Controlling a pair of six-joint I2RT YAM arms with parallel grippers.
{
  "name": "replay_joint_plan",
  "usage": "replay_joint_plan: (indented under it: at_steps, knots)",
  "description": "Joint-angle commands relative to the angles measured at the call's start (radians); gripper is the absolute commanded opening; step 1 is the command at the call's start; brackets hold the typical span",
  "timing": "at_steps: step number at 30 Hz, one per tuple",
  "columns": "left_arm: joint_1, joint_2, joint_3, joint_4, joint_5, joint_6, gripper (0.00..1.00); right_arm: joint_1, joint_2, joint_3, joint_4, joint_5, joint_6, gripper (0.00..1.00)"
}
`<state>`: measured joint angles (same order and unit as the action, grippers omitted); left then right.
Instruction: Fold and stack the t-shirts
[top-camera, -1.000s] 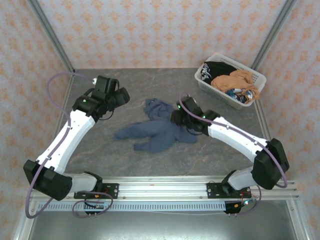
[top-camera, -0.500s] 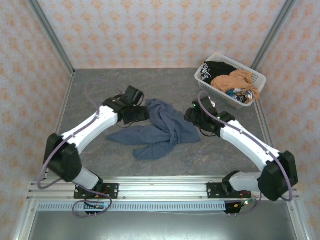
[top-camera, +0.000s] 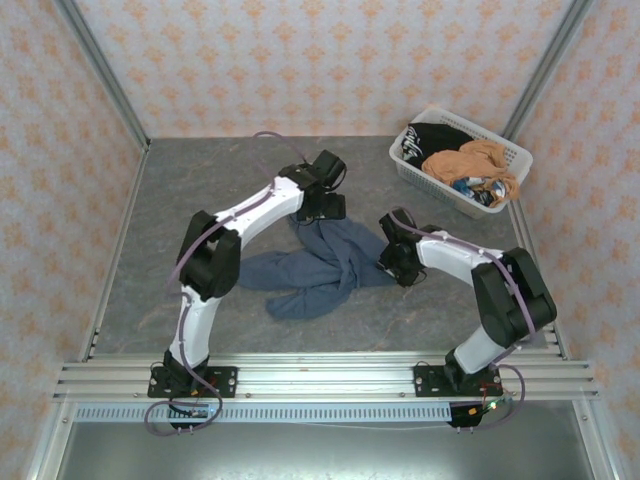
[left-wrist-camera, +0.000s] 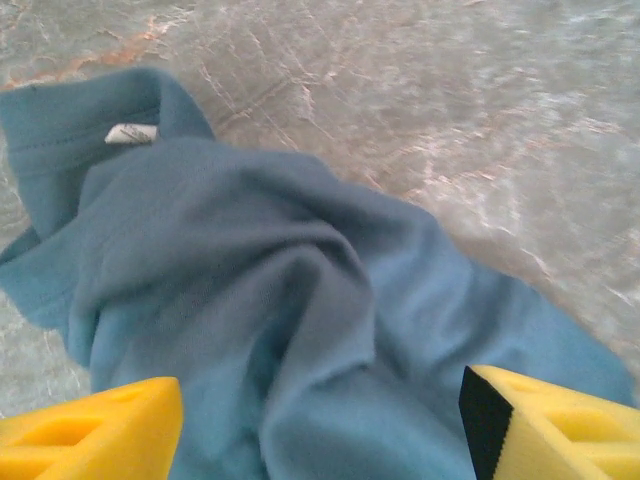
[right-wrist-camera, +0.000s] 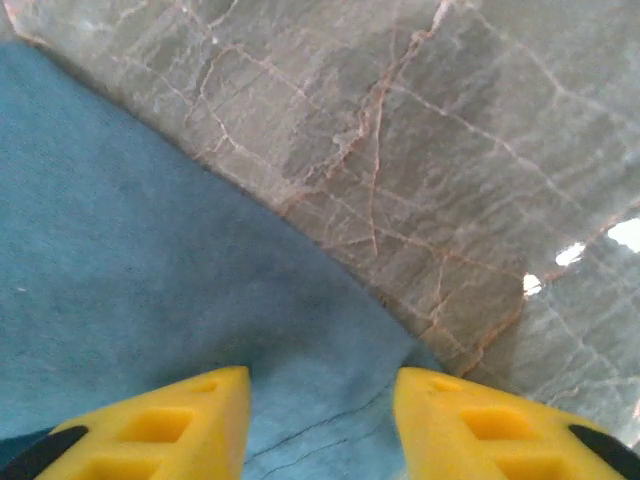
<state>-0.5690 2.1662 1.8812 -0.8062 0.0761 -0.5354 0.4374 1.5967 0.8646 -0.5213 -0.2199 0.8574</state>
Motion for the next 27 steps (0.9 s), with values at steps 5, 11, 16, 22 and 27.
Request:
replay_joint_plan:
  at_steps: [5,11,16,22,27]
  knots:
    - [0.062,0.127,0.126,-0.098,-0.079,0.041,0.68,-0.02,-0.015,0.053,-0.041,0.084,-0.022,0.0]
    - [0.084,0.161,0.205,-0.068,-0.035,0.036,0.0,-0.04,-0.164,0.207,-0.152,0.211,-0.146,0.0]
    - [0.111,0.003,0.144,-0.013,-0.062,0.007,0.0,-0.104,-0.219,0.388,-0.166,0.225,-0.246,0.0]
    - [0.136,-0.213,0.096,0.022,-0.081,0.006,0.0,-0.135,-0.197,0.645,-0.157,0.223,-0.387,0.0]
    - [0.148,-0.389,0.024,0.055,-0.073,-0.031,0.04,-0.161,-0.178,0.829,-0.14,0.185,-0.432,0.0]
